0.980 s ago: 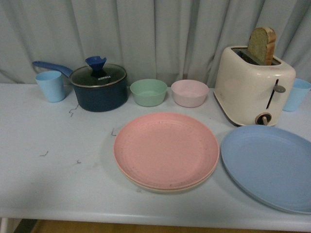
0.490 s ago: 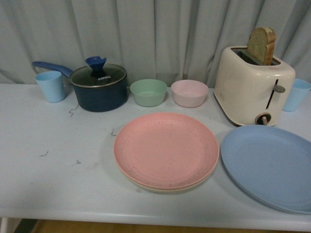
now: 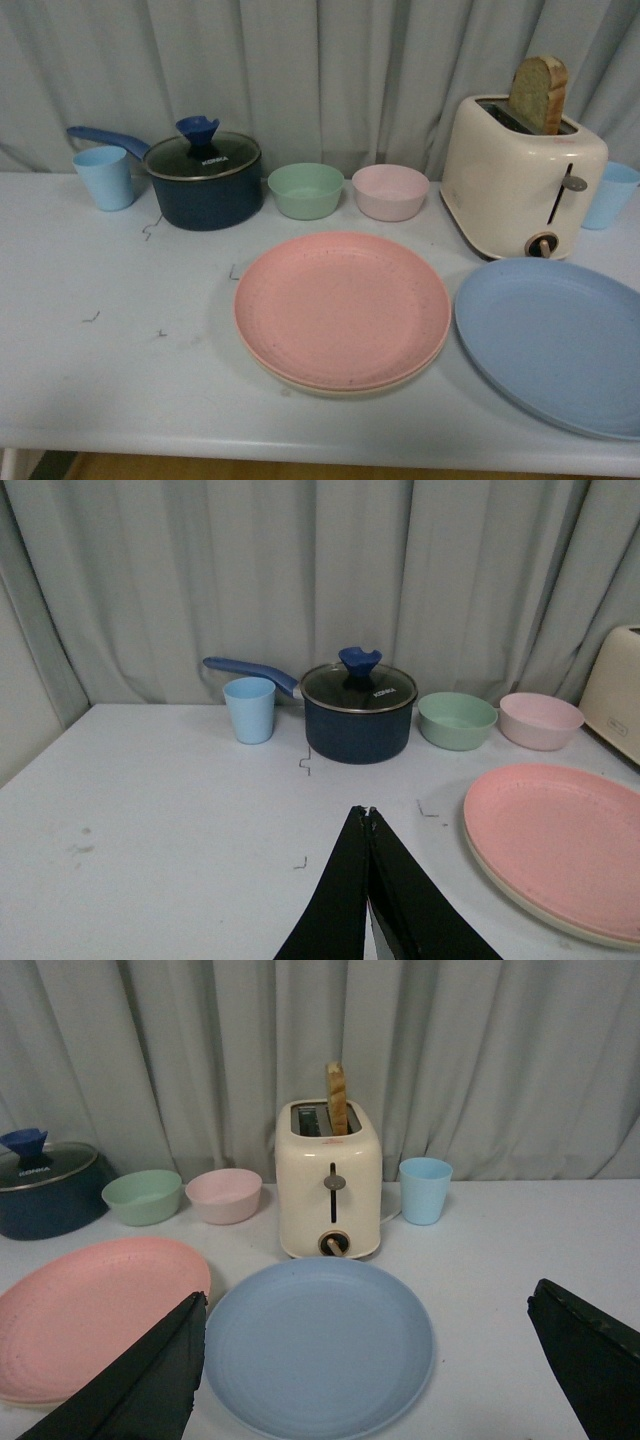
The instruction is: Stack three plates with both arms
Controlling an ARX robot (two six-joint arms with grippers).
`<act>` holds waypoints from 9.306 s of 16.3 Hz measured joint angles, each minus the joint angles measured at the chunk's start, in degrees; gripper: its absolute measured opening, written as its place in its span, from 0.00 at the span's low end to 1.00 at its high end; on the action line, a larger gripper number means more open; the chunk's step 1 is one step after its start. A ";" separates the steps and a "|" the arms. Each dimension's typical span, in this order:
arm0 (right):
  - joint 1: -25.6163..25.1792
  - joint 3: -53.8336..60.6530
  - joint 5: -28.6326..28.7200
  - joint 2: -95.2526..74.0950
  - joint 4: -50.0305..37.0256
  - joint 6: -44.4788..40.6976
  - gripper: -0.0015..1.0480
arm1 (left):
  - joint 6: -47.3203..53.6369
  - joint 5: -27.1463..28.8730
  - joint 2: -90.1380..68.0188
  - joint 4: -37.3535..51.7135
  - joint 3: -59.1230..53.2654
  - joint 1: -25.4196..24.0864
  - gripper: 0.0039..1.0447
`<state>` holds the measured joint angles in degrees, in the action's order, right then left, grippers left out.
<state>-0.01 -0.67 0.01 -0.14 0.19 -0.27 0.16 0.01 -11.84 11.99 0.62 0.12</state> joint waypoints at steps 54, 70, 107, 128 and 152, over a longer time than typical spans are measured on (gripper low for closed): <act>-14.73 -67.73 6.32 -124.15 6.03 -5.62 0.15 | -0.11 0.00 11.56 -12.20 0.04 0.00 0.94; -2.82 -57.05 18.67 -94.07 6.60 4.15 0.03 | -0.11 0.00 11.56 -12.20 0.04 0.00 0.94; 6.12 -32.83 -6.38 -98.97 -66.27 2.34 0.39 | -0.11 0.02 11.56 -12.15 0.04 -0.11 0.94; 0.00 -0.02 -0.20 -35.15 -34.67 0.61 0.02 | -0.11 0.00 11.56 -12.17 0.04 -0.11 0.94; 0.00 0.00 -0.04 -0.15 0.20 0.61 0.02 | -0.11 0.02 11.56 -12.17 0.04 -0.11 0.94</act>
<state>-0.01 -0.67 -0.03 -0.30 0.38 0.34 0.05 0.03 -0.27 -0.19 0.67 0.01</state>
